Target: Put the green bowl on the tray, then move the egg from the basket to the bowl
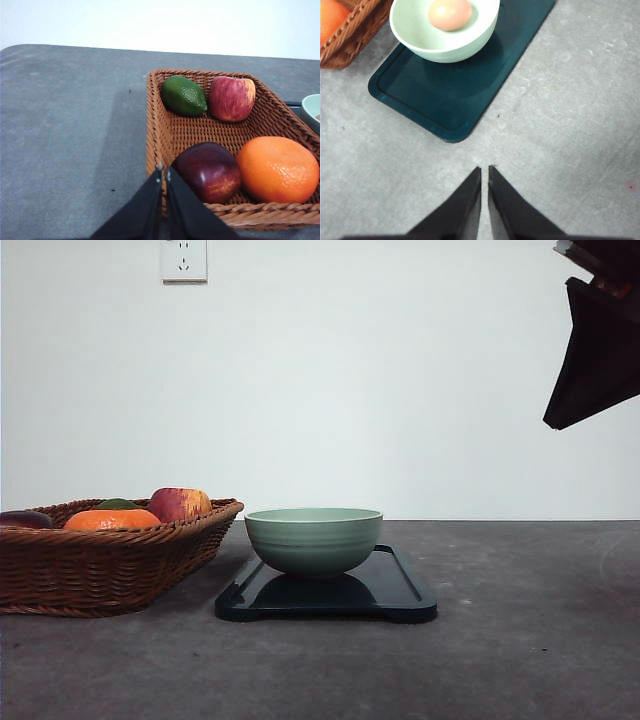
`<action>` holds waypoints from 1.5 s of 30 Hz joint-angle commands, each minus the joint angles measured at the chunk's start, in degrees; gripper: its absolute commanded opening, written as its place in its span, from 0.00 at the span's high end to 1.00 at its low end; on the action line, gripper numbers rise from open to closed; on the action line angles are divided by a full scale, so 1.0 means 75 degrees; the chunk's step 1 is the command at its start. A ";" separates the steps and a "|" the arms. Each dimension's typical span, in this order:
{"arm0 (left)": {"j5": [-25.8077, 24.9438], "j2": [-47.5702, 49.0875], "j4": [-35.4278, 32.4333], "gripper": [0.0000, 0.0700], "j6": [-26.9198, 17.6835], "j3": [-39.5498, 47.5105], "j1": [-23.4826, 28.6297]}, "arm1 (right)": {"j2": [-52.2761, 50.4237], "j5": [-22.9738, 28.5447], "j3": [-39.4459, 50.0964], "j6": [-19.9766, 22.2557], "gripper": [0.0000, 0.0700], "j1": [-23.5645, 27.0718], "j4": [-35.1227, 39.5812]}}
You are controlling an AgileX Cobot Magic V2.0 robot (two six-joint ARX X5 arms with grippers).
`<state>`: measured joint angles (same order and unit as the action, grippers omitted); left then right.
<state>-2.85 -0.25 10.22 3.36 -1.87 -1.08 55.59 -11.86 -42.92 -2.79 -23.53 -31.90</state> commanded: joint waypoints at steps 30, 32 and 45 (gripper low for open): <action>0.0017 0.0009 0.0055 1.00 -0.0103 0.0146 0.0006 | -0.5969 0.0796 0.4782 0.1094 0.98 0.2520 0.4135; 0.0017 0.0009 0.0057 1.00 -0.0103 0.0146 0.0006 | -0.6527 0.0794 0.5189 0.0974 0.98 0.2582 0.4135; 0.0017 0.0006 0.0064 1.00 -0.0103 0.0143 0.0000 | -0.7385 0.0790 0.5627 0.0656 0.98 0.2658 0.3594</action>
<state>-2.85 -0.25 10.25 2.98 -1.87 -1.08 0.14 -5.96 -0.93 3.08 -3.57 -5.57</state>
